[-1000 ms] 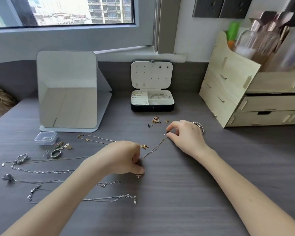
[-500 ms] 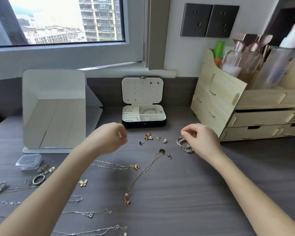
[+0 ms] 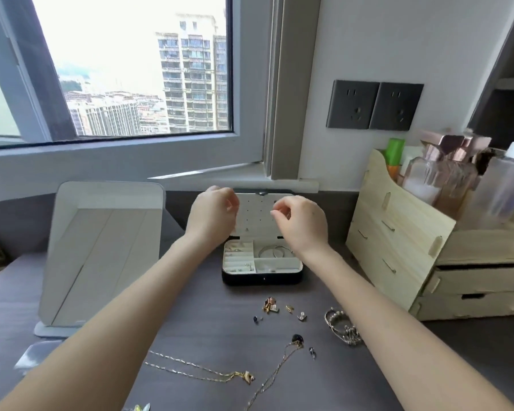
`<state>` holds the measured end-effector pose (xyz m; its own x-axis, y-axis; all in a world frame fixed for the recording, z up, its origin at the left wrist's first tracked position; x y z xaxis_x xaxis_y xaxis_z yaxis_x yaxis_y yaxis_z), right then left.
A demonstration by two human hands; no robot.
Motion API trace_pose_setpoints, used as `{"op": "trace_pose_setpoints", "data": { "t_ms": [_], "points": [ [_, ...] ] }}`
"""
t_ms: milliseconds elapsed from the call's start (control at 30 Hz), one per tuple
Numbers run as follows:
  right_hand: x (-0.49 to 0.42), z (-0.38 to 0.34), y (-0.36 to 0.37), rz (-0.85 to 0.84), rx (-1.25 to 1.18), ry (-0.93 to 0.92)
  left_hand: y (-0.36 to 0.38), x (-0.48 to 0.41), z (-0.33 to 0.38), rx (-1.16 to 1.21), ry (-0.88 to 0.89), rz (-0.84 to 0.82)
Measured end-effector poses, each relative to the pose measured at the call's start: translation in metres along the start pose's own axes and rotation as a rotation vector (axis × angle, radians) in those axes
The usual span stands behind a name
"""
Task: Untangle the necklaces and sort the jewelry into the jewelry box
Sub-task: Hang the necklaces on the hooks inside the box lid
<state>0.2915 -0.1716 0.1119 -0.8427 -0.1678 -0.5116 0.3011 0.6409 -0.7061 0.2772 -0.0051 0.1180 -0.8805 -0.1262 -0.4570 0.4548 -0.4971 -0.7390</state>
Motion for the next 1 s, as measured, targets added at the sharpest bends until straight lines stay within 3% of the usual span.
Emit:
{"op": "trace_pose_setpoints", "data": {
  "t_ms": [133, 233, 467, 767, 1000],
  "points": [
    [-0.033, 0.007, 0.034, 0.005, 0.024, 0.131, 0.008, -0.034, 0.002, -0.096, 0.094, 0.07],
    [-0.044, 0.013, 0.044, 0.093, -0.036, 0.196, 0.021, -0.053, 0.006, -0.163, 0.183, 0.029],
    [-0.052, 0.022, 0.055, 0.249, -0.165, 0.189, 0.038, -0.075, 0.011, -0.035, 0.292, -0.068],
    [-0.049, 0.009, 0.046, 0.273, -0.093, -0.08, 0.041, -0.08, 0.004, 0.04, 0.151, -0.059],
    [0.007, -0.003, 0.028, 0.241, 0.166, -0.34, 0.042, -0.082, 0.001, 0.102, 0.103, -0.084]
  ]
}}
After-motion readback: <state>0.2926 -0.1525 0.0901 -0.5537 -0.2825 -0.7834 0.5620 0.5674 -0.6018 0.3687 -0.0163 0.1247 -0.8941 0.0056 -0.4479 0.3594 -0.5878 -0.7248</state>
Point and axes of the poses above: each hand's wrist, its own x-axis away from the middle knuckle, its own y-axis out of the palm, z = x × y, the point moved 7 cm from there along -x, towards the middle knuckle, and after that the axes turned 4 degrees about -z, right-handed, at the moved point
